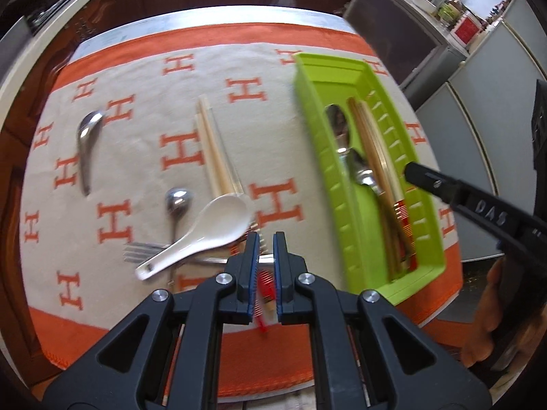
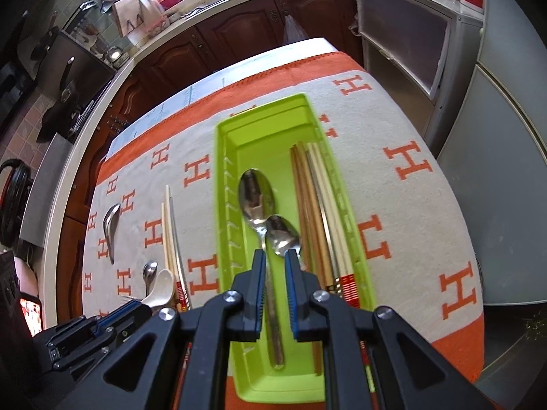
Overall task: Organize utensils
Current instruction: 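Move both open tools back over the remaining utensils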
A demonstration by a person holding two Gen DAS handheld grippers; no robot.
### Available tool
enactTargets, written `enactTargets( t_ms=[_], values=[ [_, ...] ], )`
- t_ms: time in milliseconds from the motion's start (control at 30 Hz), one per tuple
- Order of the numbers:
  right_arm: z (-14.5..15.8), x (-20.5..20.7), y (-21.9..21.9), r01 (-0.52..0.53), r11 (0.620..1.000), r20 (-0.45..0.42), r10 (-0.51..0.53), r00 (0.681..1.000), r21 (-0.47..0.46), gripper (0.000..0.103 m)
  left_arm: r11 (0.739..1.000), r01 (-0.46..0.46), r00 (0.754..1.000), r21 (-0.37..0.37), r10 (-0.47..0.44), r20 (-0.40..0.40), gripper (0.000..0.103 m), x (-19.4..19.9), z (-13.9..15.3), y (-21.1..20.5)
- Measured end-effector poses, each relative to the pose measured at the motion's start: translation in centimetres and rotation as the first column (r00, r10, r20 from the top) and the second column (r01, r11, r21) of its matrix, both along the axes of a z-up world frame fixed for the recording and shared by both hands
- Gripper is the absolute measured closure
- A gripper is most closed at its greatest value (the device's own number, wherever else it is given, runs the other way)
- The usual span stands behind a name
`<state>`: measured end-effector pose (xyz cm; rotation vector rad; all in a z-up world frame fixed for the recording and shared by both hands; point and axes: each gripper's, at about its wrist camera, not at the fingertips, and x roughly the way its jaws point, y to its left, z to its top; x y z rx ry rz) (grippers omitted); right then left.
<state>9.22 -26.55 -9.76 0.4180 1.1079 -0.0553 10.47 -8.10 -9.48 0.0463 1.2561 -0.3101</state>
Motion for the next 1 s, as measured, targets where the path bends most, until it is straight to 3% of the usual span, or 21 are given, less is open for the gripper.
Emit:
enactTargets(
  t_ms=[167, 333, 700, 900, 967, 1000],
  values=[
    [0.2, 0.1, 2.9, -0.057, 0.998, -0.005, 0.057, 0.998, -0.01, 0.092, 0.997, -0.067, 0.998, 0.022, 0.067, 0.021, 0.098, -1.1, -0.1, 5.0],
    [0.2, 0.5, 5.9, -0.113, 0.994, -0.015, 0.112, 0.994, -0.015, 0.092, 0.991, -0.13, 0.991, 0.021, 0.129, 0.041, 0.088, -1.7, -0.2, 9.5],
    [-1.4, 2.1, 11.4, -0.221, 0.975, -0.072, 0.221, 0.973, 0.009, 0.092, 0.973, -0.23, 0.971, 0.0, 0.23, 0.065, 0.088, -1.3, -1.1, 16.3],
    [-2.8, 3.0, 12.8, -0.231, 0.972, -0.103, 0.234, 0.967, 0.037, 0.092, 0.961, -0.276, 0.959, -0.016, 0.276, 0.062, 0.088, 0.3, -1.9, 19.0],
    [-3.3, 3.2, 12.8, -0.214, 0.976, -0.11, 0.217, 0.97, 0.034, 0.089, 0.959, -0.281, 0.958, -0.023, 0.282, 0.058, 0.088, 1.1, -2.2, 19.7],
    [-3.5, 3.3, 12.6, -0.203, 0.978, -0.111, 0.206, 0.972, 0.038, 0.082, 0.959, -0.281, 0.958, -0.027, 0.283, 0.056, 0.087, 1.6, -2.4, 19.9]
  ],
)
